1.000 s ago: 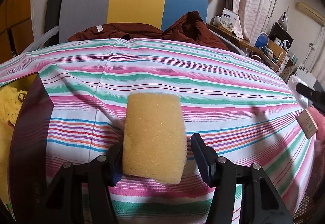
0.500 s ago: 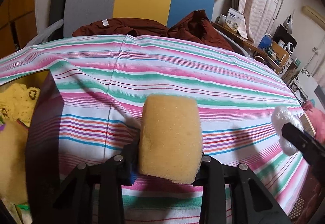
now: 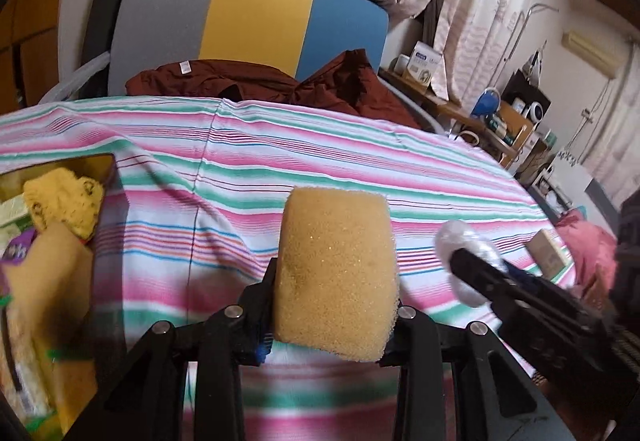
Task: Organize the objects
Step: 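Carry the yellow sponge and plastic bag toward the gold tray, then lower the yellow sponge into the gold tray and open the left gripper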
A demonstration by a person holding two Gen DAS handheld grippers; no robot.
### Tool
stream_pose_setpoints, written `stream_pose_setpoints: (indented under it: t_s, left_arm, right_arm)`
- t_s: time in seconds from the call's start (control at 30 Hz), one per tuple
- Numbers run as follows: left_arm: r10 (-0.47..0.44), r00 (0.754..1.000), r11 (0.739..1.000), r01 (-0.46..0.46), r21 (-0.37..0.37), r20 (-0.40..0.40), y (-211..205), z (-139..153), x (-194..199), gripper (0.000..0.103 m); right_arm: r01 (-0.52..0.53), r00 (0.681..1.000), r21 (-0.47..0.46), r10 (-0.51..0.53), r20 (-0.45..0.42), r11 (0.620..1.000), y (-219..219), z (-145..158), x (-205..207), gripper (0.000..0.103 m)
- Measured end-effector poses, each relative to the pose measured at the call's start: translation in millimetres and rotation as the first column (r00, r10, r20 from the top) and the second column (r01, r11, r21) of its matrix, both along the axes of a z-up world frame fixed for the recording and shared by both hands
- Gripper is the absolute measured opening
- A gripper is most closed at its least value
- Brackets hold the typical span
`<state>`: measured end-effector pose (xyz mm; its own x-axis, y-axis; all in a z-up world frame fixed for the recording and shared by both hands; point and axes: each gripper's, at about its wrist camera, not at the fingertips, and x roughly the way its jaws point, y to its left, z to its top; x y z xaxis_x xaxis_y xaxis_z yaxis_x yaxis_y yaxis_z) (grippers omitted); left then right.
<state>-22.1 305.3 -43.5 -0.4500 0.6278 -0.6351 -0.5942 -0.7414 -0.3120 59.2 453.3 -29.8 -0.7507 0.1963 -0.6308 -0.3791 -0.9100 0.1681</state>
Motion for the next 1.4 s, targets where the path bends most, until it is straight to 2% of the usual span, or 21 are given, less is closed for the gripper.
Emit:
stream_pose_setpoints:
  t_s: [0.3,0.57,0.67,0.87,1.03,1.13,1.3,1.4]
  left_arm:
    - [0.064,0.998,0.995,-0.062,0.074,-0.025,-63.8,33.5,20.7,0.036]
    - [0.218,0.974,0.974,-0.213,0.074,-0.064,-150.2,47.0,17.0,0.036]
    - [0.279,0.958,0.96,-0.275,0.058,-0.07,-180.8,43.9,11.1,0.036]
    - [0.393,0.92,0.919,-0.392,0.037,-0.008,-234.5,28.8,-9.7,0.036]
    - [0.481,0.876,0.877,-0.48,-0.015,0.038,-272.2,19.5,-32.8,0.036]
    - [0.497,0.864,0.867,-0.494,-0.062,0.081,-286.6,10.4,-46.9,0.037]
    - [0.522,0.847,0.852,-0.51,-0.117,0.104,-299.8,-1.0,-61.3,0.037]
    - [0.516,0.847,0.855,-0.499,-0.145,0.128,-300.5,-7.8,-66.6,0.038]
  right_arm:
    - [-0.016,1.0,-0.016,0.016,0.005,1.0,-16.6,-10.1,-3.2,0.035]
    - [-0.052,0.999,0.005,0.052,0.016,0.999,-37.7,-21.2,-11.2,0.035]
    - [-0.053,0.998,0.003,0.053,0.023,0.999,-42.7,-22.8,-14.0,0.035]
    - [-0.064,0.998,0.019,0.063,0.028,0.998,-50.1,-20.6,-17.3,0.035]
    - [-0.063,0.997,0.025,0.062,0.038,0.998,-53.2,-21.4,-19.0,0.035]
    - [-0.062,0.997,0.026,0.061,0.038,0.998,-55.3,-20.8,-18.6,0.035]
    - [-0.073,0.997,0.034,0.071,0.036,0.997,-61.9,-17.9,-19.7,0.035]
    - [-0.075,0.997,0.039,0.073,0.032,0.996,-65.6,-15.5,-18.7,0.035]
